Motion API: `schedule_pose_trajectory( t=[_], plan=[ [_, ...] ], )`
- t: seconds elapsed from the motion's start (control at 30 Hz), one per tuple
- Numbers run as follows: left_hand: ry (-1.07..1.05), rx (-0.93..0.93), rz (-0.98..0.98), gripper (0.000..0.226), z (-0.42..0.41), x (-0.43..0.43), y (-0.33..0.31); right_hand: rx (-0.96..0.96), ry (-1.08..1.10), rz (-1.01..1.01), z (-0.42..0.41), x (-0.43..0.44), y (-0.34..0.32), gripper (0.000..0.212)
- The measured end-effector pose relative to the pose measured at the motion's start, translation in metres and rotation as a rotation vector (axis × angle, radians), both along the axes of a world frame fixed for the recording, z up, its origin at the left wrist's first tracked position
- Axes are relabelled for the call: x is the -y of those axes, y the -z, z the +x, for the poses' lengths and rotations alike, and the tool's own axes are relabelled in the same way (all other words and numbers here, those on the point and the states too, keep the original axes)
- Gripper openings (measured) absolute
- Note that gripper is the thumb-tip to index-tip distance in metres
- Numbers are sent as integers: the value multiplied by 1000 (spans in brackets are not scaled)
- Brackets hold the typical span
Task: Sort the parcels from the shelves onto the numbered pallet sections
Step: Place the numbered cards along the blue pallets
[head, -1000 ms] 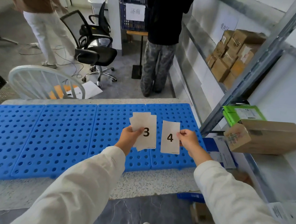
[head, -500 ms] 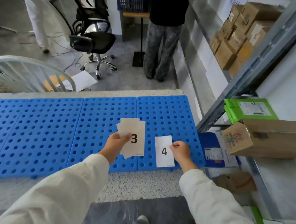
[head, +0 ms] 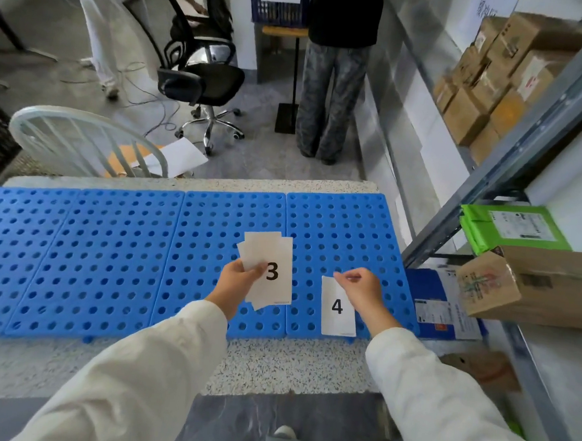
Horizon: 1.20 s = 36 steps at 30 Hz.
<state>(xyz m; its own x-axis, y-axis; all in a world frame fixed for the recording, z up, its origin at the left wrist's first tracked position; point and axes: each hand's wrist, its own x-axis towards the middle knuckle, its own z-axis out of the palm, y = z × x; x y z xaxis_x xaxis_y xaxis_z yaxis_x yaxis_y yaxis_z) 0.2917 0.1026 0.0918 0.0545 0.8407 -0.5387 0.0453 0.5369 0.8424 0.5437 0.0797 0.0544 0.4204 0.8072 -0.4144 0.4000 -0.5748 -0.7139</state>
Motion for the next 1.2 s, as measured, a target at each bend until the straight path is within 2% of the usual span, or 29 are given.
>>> schedule_pose_trajectory(
  t=[0.1, 0.2, 0.27, 0.37, 0.53, 0.7, 0.9, 1.2],
  plan=[
    [-37, 22, 40, 20, -14, -1, -13, -270, -188, -41, -37, -21, -46, 39],
    [-67, 40, 71, 17, -32, -3, -25, -357, -318, -32, -85, -35, -79, 45],
    [-97, 68, 90, 15, -49, -3, -32, -325, -357, -2, -118, -41, -92, 43],
    [-129, 125, 111, 24, -77, -3, -41, -293, -351, 43, -161, -46, -101, 41],
    [-130, 160, 148, 38, -128, -5, -52, -250, -313, 109, -213, -50, -108, 22],
    [-113, 212, 129, 34, -176, -12, -52, -153, -255, 135, -250, -56, -114, 31],
    [-68, 189, 135, 29, -220, -28, -45, -133, -176, 158, -278, -60, -110, 36],
    [-64, 131, 65, 30, -267, -33, -18, -57, -39, -25, -274, -43, -58, 35]
  ],
)
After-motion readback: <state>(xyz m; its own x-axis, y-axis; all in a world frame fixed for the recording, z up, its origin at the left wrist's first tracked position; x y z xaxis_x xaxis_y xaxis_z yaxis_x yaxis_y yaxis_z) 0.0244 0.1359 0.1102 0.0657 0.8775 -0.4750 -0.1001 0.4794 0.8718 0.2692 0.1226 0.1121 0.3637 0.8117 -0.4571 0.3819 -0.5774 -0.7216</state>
